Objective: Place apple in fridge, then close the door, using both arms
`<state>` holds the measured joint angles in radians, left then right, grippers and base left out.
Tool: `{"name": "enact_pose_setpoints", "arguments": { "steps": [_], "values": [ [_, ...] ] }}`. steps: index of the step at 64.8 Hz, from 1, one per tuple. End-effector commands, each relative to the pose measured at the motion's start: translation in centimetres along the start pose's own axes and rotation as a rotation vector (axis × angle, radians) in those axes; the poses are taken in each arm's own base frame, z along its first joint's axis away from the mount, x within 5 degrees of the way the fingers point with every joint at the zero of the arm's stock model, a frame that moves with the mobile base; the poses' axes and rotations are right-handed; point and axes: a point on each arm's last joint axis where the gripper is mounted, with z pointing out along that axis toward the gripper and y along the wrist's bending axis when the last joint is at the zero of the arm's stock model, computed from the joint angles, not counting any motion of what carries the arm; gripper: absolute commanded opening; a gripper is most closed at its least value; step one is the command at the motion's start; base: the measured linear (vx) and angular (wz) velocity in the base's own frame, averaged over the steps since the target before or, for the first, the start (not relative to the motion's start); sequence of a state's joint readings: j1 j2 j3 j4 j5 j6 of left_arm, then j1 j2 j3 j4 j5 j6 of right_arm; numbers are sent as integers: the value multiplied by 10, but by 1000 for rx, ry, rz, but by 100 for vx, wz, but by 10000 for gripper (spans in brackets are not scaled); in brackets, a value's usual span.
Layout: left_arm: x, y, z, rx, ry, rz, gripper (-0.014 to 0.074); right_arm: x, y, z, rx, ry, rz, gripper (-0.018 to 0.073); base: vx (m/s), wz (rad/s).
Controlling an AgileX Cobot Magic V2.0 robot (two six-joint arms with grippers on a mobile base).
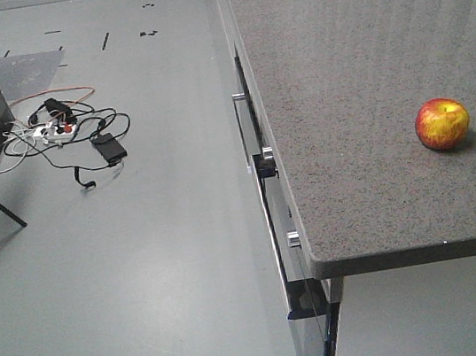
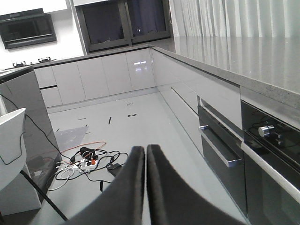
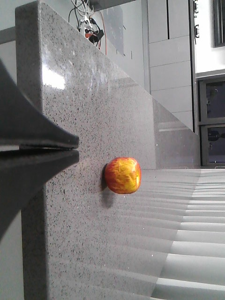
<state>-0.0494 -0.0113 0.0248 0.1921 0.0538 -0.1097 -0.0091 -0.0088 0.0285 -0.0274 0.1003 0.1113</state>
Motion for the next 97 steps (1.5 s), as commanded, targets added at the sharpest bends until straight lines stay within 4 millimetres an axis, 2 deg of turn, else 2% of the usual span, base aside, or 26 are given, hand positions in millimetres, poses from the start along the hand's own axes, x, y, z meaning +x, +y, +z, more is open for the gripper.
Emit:
{"name": "enact_pose_setpoints", "arguments": {
  "steps": [1, 70, 83, 97],
  "values": [
    [-14, 0, -2, 11, -105, -15, -6, -7, 0, -1, -3, -88, -7, -3, 0, 0],
    [-14, 0, -2, 11, -105, -15, -6, -8, 1, -1, -5, -96, 4, -3, 0, 0],
    [-14, 0, -2, 11, -105, -15, -6, -10, 1, -1, -25, -117, 347, -3, 0, 0],
    [-14, 0, -2, 11, -105, -15, -6, -10, 1, -1, -30, -114, 426, -3, 0, 0]
  ]
}}
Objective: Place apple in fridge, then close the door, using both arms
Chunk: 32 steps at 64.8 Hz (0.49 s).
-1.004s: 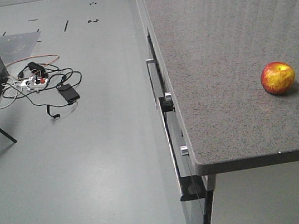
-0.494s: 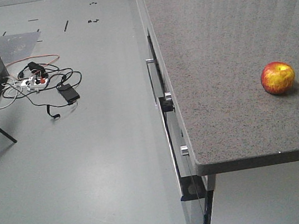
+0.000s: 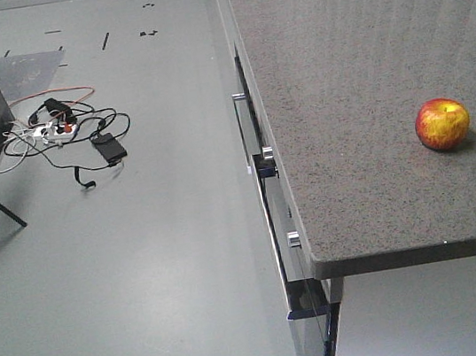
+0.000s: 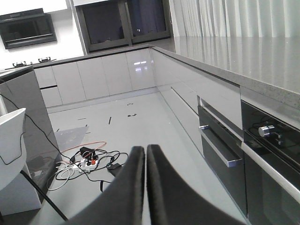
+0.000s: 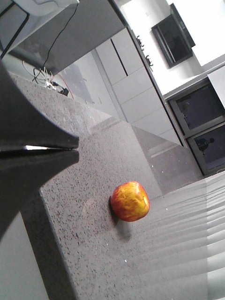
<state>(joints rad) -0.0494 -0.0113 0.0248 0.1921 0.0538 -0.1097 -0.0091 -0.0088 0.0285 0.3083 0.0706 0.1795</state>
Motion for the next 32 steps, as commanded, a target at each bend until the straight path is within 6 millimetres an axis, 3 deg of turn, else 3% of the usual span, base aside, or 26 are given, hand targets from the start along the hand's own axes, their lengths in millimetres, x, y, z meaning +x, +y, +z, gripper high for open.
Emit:
{"name": "enact_pose_setpoints", "arguments": {
  "steps": [1, 18, 32],
  "values": [
    [-14, 0, -2, 11, -105, -15, -6, -7, 1, -1, -16, -86, 24, -3, 0, 0],
    [-14, 0, -2, 11, -105, -15, -6, -11, 5, -2, -20, -61, 19, 18, 0, 0],
    [-14, 0, -2, 11, -105, -15, -6, -30, 17, -7, -49, -86, -33, 127, 0, 0]
  ]
}}
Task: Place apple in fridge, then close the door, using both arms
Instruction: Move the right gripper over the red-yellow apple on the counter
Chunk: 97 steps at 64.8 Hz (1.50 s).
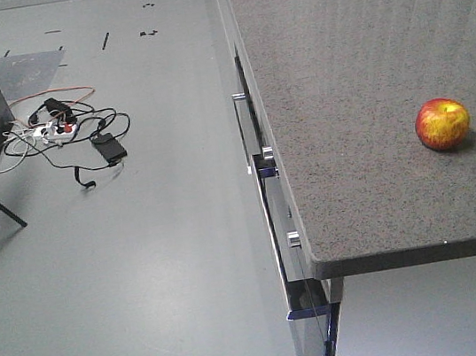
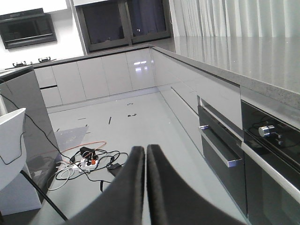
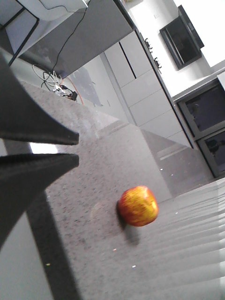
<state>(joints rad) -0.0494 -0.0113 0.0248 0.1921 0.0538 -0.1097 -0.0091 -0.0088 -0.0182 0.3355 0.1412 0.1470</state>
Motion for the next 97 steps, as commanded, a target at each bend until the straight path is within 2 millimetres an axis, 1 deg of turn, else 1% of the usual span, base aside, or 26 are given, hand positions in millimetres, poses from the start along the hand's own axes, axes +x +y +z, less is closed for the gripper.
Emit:
{"name": "enact_pose_setpoints", "arguments": {
  "steps": [1, 7, 14, 19, 22, 27, 32, 41, 51, 60, 67, 77, 85, 97],
  "values": [
    [-14, 0, -2, 11, -105, -15, -6, -25, 11, -6, -38, -119, -28, 147, 0, 0],
    [-14, 0, -2, 11, -105, -15, -6, -30, 15, -8, -46, -122, -29, 257, 0, 0],
    [-14, 0, -2, 11, -105, -15, -6, -34, 17, -9, -52, -134, -39, 445, 0, 0],
    [-14, 0, -2, 11, -105, -15, -6, -35, 17, -9, -52, -142, -65, 554, 0, 0],
    [-14, 0, -2, 11, -105, -15, -6, -35, 17, -9, -52, -143, -68, 606, 0, 0],
    [-14, 0, -2, 11, -105, -15, -6, -36, 18, -9, -53, -156, -67, 651, 0, 0],
    [-14, 0, -2, 11, -105, -15, -6, -39, 18, -10, -57, -184, -65, 658, 0, 0],
    [-14, 0, -2, 11, -105, -15, -6, -42, 18, -10, -59, -218, -74, 640, 0, 0],
    [-14, 0, -2, 11, -105, -15, -6, -41, 19, -11, -58, -183, -90, 624, 0, 0],
    [-14, 0, -2, 11, -105, -15, -6, -48, 26, -12, -58, -144, -160, 620, 0, 0],
    [-14, 0, -2, 11, -105, -15, -6, -62, 34, -11, -55, -106, -221, 617, 0, 0],
    [-14, 0, -2, 11, -105, -15, -6, -84, 47, 0, -46, -33, -272, 611, 0, 0],
    [-14, 0, -2, 11, -105, -15, -6, -101, 57, 15, -36, 59, -278, 601, 0, 0],
    [-14, 0, -2, 11, -105, -15, -6, -128, 68, 38, -5, 101, -376, 598, 0, 0]
  ]
}}
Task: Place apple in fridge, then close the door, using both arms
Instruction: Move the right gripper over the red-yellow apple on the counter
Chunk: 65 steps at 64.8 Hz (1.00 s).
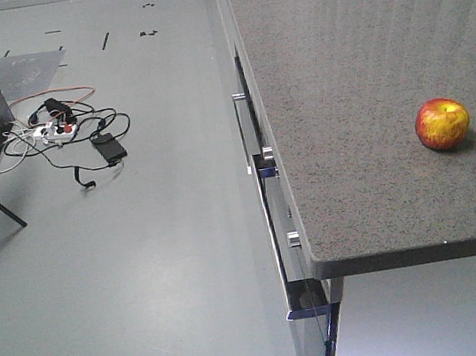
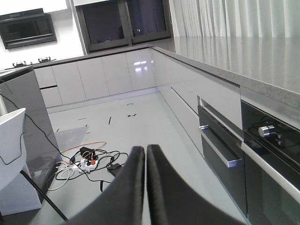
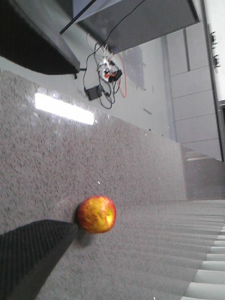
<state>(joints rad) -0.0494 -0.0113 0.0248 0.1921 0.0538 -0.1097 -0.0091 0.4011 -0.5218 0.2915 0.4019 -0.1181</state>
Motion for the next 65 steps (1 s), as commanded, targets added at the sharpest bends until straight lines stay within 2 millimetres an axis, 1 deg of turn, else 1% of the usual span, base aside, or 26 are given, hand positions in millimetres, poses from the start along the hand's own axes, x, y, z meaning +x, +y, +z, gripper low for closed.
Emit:
{"name": "enact_pose_setpoints", "arguments": {
  "steps": [1, 10, 26, 37, 44, 51, 59, 65],
  "values": [
    [-14, 0, -2, 11, -105, -15, -6, -30, 0, 8, 30, -62, -71, 598, 0, 0],
    [-14, 0, -2, 11, -105, -15, -6, -46, -1, 24, 50, -25, -110, 598, 0, 0],
    [-14, 0, -2, 11, -105, -15, -6, -61, -4, 48, 82, 47, -185, 594, 0, 0],
    [-14, 0, -2, 11, -105, -15, -6, -74, -3, 63, 82, 80, -186, 594, 0, 0],
    [-14, 0, -2, 11, -105, -15, -6, -89, -3, 75, 85, 82, -194, 594, 0, 0],
    [-14, 0, -2, 11, -105, -15, -6, -113, -2, 87, 99, 80, -178, 594, 0, 0],
    [-14, 0, -2, 11, -105, -15, -6, -133, -3, 105, 130, 141, -147, 594, 0, 0],
    [-14, 0, -2, 11, -105, -15, -6, -143, -6, 122, 161, 185, -126, 594, 0, 0]
  ]
}}
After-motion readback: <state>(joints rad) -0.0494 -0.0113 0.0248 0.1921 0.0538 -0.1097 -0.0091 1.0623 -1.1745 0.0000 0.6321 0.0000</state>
